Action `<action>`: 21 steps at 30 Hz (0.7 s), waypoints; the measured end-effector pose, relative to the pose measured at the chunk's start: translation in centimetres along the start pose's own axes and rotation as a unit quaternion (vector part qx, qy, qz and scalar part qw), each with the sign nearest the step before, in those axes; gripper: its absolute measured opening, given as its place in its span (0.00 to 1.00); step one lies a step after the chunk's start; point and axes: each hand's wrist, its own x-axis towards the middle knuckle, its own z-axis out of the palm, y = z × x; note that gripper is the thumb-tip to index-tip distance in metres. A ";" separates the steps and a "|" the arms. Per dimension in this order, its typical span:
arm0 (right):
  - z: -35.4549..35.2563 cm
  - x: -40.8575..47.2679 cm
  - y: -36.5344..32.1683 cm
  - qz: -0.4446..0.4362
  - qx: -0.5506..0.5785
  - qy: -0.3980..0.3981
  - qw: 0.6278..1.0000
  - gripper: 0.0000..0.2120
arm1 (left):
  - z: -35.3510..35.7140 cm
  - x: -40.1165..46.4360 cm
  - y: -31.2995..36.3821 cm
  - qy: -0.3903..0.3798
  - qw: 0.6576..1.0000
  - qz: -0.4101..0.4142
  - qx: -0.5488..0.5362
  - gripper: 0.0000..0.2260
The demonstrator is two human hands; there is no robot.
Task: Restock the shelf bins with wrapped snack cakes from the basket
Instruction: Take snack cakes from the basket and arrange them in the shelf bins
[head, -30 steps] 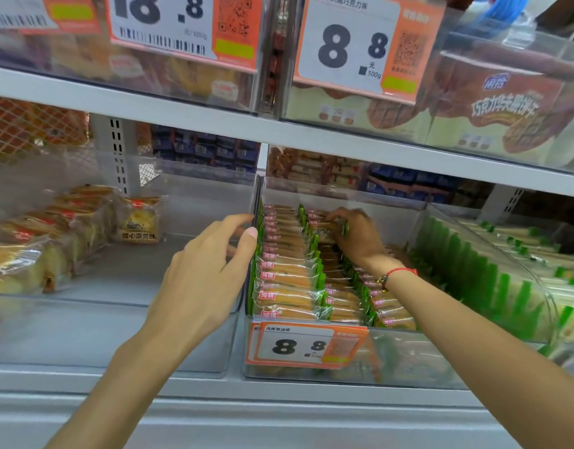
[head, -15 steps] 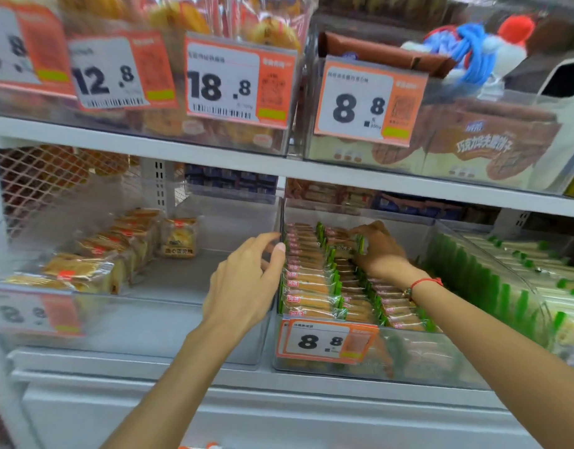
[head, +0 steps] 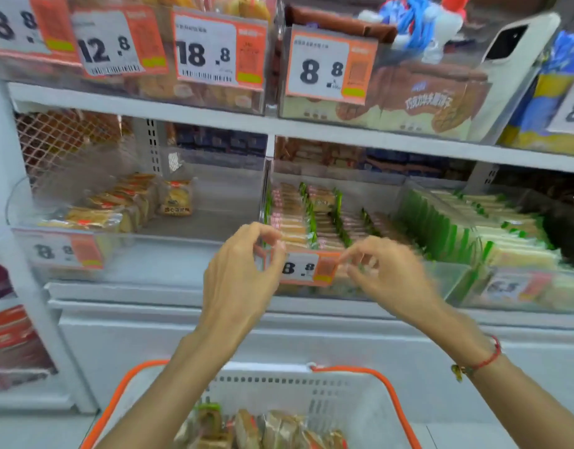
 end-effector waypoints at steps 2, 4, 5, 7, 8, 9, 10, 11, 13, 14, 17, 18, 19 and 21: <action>1.4 -1.2 -0.3 0.002 -0.002 0.007 1.000 0.06 | -0.4 -2.3 -0.7 -0.069 0.995 -0.025 0.061 0.04; 3.6 -2.7 -0.5 0.015 -0.009 -0.051 0.999 0.07 | -0.3 -4.6 -2.3 -0.146 0.978 -0.048 0.138 0.07; 5.0 -3.9 -0.3 0.025 -0.026 -0.101 0.994 0.08 | -0.1 -5.8 -3.4 -0.186 0.965 -0.053 0.175 0.09; 7.8 -6.0 0.2 0.045 -0.061 -0.205 0.976 0.10 | 0.4 -8.1 -5.6 -0.255 0.937 -0.061 0.230 0.12; 9.0 -7.2 0.5 0.056 -0.070 -0.250 0.964 0.10 | 0.7 -9.3 -6.8 -0.282 0.925 -0.065 0.246 0.13; 10.2 -8.2 0.9 0.069 -0.073 -0.287 0.953 0.10 | 0.9 -10.3 -7.7 -0.303 0.915 -0.068 0.257 0.14; 11.3 -9.4 1.2 0.081 -0.073 -0.320 0.941 0.11 | 1.1 -11.6 -8.8 -0.326 0.903 -0.074 0.271 0.14; 12.4 -10.4 1.7 0.092 -0.069 -0.350 0.930 0.11 | 1.3 -12.7 -9.9 -0.347 0.891 -0.079 0.282 0.15; 14.5 -12.4 2.3 0.115 -0.042 -0.412 0.903 0.11 | 1.7 -15.2 -12.4 -0.391 0.868 -0.098 0.289 0.15; 15.4 -13.2 2.6 0.133 -0.015 -0.434 0.891 0.11 | 2.0 -16.5 -13.6 -0.412 0.859 -0.103 0.284 0.14; 17.5 -15.4 3.2 0.181 0.056 -0.447 0.874 0.11 | 2.3 -20.5 -16.0 -0.487 0.833 -0.095 0.244 0.16; 18.2 -16.2 3.4 0.192 0.069 -0.446 0.872 0.11 | 2.2 -21.7 -16.4 -0.516 0.818 -0.095 0.237 0.18; 18.7 -17.0 3.4 0.199 0.076 -0.452 0.866 0.10 | 2.1 -22.7 -16.8 -0.539 0.804 -0.088 0.233 0.18; 20.2 -18.8 3.2 0.210 0.105 -0.489 0.840 0.11 | 1.8 -24.3 -17.5 -0.563 0.789 -0.064 0.238 0.17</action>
